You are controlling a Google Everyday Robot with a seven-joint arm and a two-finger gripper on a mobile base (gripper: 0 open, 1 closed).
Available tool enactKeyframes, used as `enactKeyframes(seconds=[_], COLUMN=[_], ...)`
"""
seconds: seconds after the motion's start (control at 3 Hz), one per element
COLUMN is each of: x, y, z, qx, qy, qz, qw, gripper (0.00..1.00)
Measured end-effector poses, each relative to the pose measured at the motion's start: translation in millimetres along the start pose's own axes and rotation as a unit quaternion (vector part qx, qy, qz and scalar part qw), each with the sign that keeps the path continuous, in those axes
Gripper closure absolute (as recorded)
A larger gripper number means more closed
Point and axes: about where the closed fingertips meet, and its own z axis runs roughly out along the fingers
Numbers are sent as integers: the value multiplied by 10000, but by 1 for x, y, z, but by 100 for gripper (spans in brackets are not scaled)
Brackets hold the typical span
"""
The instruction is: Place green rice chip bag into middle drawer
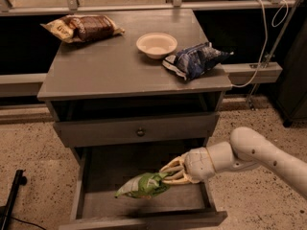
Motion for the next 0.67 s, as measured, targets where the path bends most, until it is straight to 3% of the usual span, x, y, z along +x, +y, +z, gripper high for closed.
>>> enactKeyframes(seconds=[0.33, 0.67], x=[27, 65], y=[-4, -16], z=[3, 12], qx=[343, 694], qy=[110, 498], qz=[-761, -1495], qw=[9964, 9851], gripper=[100, 100])
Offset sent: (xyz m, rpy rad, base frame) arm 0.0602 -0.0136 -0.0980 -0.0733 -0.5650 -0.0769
